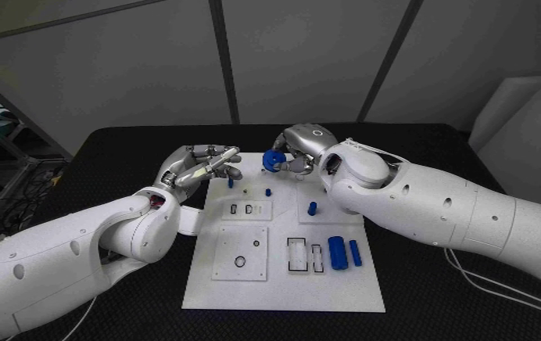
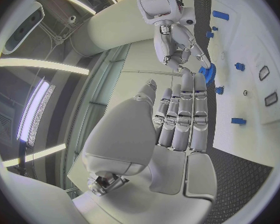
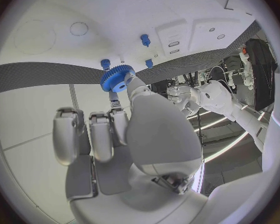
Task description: Assemble the parts on the task board
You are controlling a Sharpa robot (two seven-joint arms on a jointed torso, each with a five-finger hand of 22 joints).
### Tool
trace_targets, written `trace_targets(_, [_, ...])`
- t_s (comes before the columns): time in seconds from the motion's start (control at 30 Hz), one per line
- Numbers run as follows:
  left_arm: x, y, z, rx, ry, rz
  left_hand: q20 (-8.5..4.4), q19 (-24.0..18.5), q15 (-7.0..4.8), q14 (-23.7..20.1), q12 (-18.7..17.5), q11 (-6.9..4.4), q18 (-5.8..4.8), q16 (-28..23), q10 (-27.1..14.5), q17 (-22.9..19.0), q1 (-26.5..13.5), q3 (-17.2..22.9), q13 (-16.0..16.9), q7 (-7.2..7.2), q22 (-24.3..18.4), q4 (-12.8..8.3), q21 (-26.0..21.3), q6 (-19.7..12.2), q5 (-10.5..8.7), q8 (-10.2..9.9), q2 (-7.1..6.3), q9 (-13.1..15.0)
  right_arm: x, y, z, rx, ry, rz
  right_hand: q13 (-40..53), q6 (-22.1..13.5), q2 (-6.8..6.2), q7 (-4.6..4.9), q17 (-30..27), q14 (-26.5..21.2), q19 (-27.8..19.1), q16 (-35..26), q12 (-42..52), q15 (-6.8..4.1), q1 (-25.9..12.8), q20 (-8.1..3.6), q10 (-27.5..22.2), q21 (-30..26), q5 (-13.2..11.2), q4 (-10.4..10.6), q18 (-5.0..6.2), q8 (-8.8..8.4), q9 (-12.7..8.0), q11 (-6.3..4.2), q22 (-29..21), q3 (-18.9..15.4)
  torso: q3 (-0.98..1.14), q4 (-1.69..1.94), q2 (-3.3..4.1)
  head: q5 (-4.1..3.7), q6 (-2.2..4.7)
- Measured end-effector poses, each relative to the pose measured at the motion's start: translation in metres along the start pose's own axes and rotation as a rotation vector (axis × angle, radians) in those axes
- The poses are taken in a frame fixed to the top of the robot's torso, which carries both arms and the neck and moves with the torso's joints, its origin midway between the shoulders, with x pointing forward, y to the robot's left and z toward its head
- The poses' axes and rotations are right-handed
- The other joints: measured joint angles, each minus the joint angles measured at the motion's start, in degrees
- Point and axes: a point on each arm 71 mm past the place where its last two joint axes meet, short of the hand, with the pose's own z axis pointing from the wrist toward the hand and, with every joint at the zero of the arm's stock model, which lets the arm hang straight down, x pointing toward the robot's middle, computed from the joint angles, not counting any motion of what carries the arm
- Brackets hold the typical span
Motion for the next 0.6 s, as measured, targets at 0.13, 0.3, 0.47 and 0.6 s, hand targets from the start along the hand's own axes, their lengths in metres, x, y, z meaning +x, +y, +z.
trace_targets(0.13, [0.000, 0.000, 0.000, 0.000, -0.001, 0.000, 0.00, 0.0, 0.00, 0.0, 0.0, 0.00, 0.00, 0.0, 0.0, 0.0, 0.0, 0.0, 0.0, 0.00, 0.0, 0.0, 0.0, 0.0, 0.00, 0.0, 0.00, 0.0, 0.005, 0.007, 0.006, -0.012, -0.004, -0.016, 0.0, 0.0, 0.00, 0.00, 0.0, 0.0, 0.0, 0.0, 0.0, 0.00, 0.0, 0.00, 0.0, 0.0, 0.0, 0.0, 0.00, 0.00, 0.0, 0.00, 0.0, 0.0, -0.01, 0.01, 0.07, 0.14, 0.01])
trace_targets(0.3, [0.000, 0.000, 0.001, 0.000, -0.001, 0.000, 0.00, 0.0, 0.00, 0.0, 0.0, 0.00, 0.01, 0.0, 0.0, 0.0, 0.0, 0.0, 0.0, 0.00, 0.0, 0.0, 0.0, 0.0, 0.00, 0.0, 0.00, 0.0, 0.013, 0.011, 0.011, -0.018, 0.001, -0.034, 0.0, 0.0, -0.01, -0.01, 0.0, 0.0, 0.0, 0.0, 0.0, 0.00, 0.0, 0.00, 0.0, 0.0, -0.1, 0.0, 0.00, -0.01, -0.1, 0.00, 0.0, 0.0, 0.01, -0.01, 0.07, 0.25, -0.14])
trace_targets(0.47, [0.001, 0.000, 0.001, 0.000, 0.001, -0.001, 0.00, 0.0, 0.00, 0.0, 0.0, 0.00, 0.01, 0.0, 0.0, 0.0, 0.0, 0.0, 0.0, 0.00, 0.0, 0.0, 0.0, 0.0, 0.00, 0.0, 0.00, 0.0, 0.017, 0.014, 0.015, -0.022, 0.006, -0.044, 0.0, 0.0, -0.01, -0.01, 0.0, 0.0, 0.0, 0.0, 0.0, 0.00, 0.0, 0.00, 0.0, 0.0, -0.1, 0.0, 0.01, -0.02, 0.0, 0.00, 0.0, 0.0, 0.02, -0.04, 0.10, 0.36, -0.26])
trace_targets(0.6, [0.001, 0.001, 0.001, 0.000, 0.002, -0.001, 0.00, 0.0, 0.00, 0.0, 0.0, 0.00, 0.01, 0.0, 0.0, 0.0, 0.0, 0.0, 0.0, 0.00, 0.0, 0.0, 0.0, 0.0, 0.00, 0.0, 0.00, 0.0, 0.020, 0.017, 0.018, -0.027, 0.011, -0.050, 0.0, 0.0, -0.01, -0.02, 0.0, 0.0, 0.0, 0.0, 0.0, 0.00, 0.0, 0.00, 0.0, 0.0, -0.2, 0.0, 0.01, -0.07, 0.0, 0.00, 0.0, 0.0, 0.04, -0.06, 0.10, 0.49, -0.42])
